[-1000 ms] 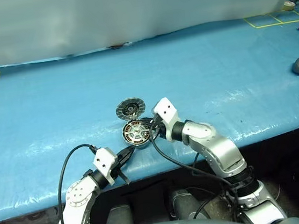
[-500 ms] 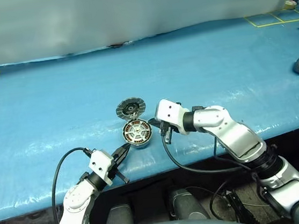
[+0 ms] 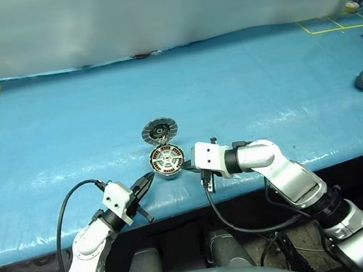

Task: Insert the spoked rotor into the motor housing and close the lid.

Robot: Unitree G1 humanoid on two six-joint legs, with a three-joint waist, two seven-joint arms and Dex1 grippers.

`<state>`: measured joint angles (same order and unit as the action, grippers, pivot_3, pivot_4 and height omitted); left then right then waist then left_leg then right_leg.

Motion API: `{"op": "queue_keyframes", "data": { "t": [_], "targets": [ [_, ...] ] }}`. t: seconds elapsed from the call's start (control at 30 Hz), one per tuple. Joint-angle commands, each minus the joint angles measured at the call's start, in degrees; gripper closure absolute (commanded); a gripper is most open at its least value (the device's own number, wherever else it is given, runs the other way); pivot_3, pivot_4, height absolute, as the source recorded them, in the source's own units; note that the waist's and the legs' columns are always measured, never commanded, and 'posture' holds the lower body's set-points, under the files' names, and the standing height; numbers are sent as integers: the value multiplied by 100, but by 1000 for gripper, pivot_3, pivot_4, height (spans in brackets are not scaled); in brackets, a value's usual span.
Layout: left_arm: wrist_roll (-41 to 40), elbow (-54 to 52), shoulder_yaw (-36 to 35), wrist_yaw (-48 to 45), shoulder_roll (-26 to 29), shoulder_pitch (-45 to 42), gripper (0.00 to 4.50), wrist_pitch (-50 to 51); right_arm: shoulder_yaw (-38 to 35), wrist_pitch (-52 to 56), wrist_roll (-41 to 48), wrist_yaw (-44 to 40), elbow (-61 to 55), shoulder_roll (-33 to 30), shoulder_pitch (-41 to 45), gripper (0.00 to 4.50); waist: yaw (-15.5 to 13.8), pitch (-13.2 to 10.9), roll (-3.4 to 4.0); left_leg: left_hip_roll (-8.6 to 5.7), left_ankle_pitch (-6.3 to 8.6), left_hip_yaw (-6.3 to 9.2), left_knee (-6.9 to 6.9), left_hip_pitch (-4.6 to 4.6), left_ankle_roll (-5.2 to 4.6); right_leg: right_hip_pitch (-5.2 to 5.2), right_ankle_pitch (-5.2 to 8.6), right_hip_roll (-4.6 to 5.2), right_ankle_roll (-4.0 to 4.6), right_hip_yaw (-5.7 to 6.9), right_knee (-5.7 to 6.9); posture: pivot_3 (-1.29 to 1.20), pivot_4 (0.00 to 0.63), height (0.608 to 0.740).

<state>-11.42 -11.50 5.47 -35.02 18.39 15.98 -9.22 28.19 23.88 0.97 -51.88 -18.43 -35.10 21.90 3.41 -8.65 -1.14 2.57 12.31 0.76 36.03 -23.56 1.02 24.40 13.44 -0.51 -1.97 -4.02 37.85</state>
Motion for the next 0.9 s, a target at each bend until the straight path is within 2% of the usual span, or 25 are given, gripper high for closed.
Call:
{"op": "queue_keyframes", "data": {
  "t": [0.03,0.23,0.6,0.9],
  "targets": [
    [-52,-94,26,-40,19,-69,4500,-18,42,-166,-181,-247,-188,-110,250,3312,0,0,0,0,0,0,0,0,0,1,0,-1,0,0,1,0,150,740],
    [-25,-77,90,-32,-5,-9,4500,-43,339,-468,-634,-667,84,-218,707,1396,-7,0,0,0,0,0,0,-1,0,0,-1,-1,0,0,1,0,150,740],
    [-5,-75,85,29,-45,198,4500,-120,1066,-986,-1206,-1808,652,-116,1638,1396,-4,0,1,0,0,0,3,3,0,-2,-1,-1,0,0,7,0,150,740],
    [32,-46,165,89,-158,322,4500,-191,1276,-1471,-1613,-2188,1277,163,2140,1396,-26,1,2,0,0,-1,6,2,0,-2,-3,0,1,0,10,0,150,740]
  ]
}}
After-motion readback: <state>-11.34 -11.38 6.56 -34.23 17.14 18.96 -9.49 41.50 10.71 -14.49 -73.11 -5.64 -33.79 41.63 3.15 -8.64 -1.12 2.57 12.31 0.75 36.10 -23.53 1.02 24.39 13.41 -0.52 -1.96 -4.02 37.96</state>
